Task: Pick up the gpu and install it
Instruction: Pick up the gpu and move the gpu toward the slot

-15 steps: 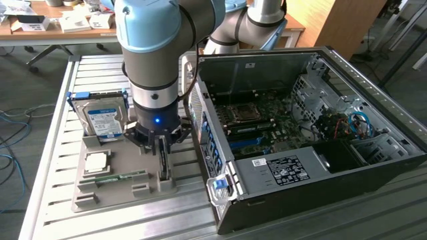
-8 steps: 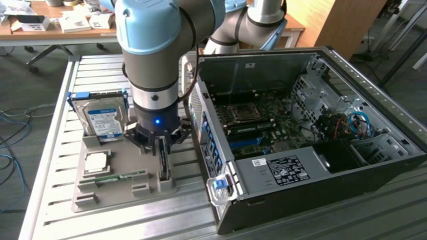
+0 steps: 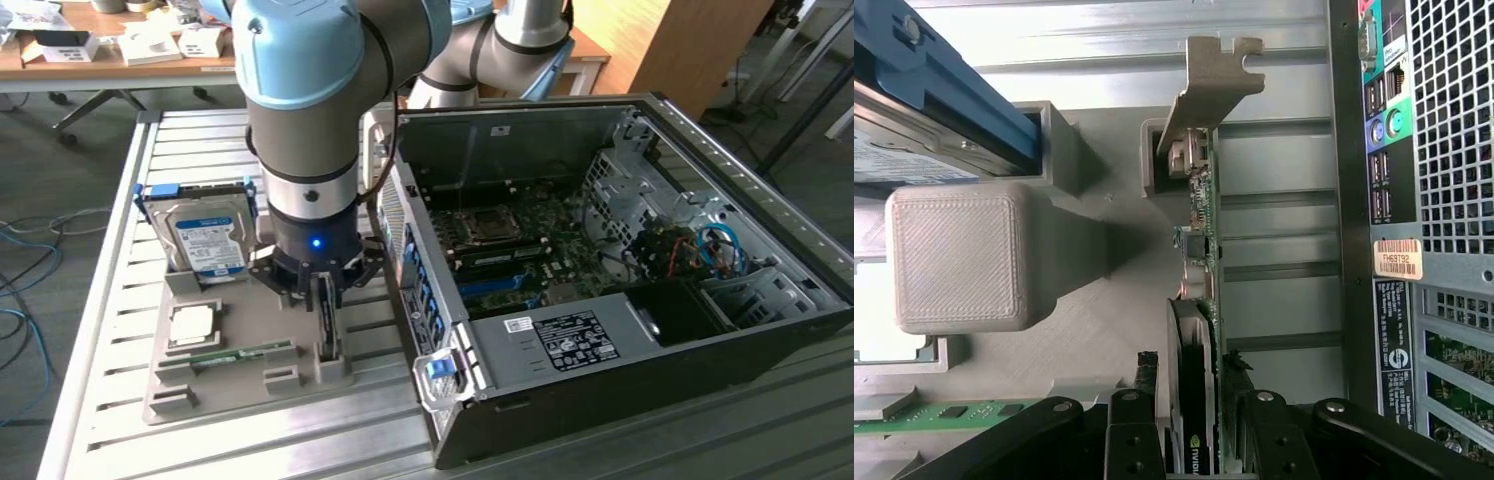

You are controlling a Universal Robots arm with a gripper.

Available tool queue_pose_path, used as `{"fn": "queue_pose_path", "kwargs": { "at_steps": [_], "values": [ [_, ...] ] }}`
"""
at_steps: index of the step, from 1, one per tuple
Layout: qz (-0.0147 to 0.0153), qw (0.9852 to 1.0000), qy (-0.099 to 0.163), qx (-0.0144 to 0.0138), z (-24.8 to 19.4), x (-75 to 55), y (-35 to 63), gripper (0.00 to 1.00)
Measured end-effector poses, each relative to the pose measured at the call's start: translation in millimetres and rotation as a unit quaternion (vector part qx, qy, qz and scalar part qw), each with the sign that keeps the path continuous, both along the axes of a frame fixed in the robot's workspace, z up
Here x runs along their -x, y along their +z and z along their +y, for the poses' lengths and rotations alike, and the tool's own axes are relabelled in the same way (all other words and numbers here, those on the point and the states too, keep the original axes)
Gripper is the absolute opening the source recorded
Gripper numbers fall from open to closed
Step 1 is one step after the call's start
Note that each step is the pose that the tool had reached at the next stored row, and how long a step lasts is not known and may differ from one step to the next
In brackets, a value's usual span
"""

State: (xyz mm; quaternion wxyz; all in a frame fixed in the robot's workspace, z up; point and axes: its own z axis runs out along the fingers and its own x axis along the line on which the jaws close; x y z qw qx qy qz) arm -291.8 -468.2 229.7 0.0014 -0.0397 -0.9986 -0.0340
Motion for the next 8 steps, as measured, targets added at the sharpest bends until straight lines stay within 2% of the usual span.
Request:
{"fn": "queue_pose_path", "kwargs": {
  "at_steps": [8],
  "values": [
    [-0.0001,1.0000,0.000,-0.0003,-1.5,-0.4,-0.1,0.38]
  ]
}}
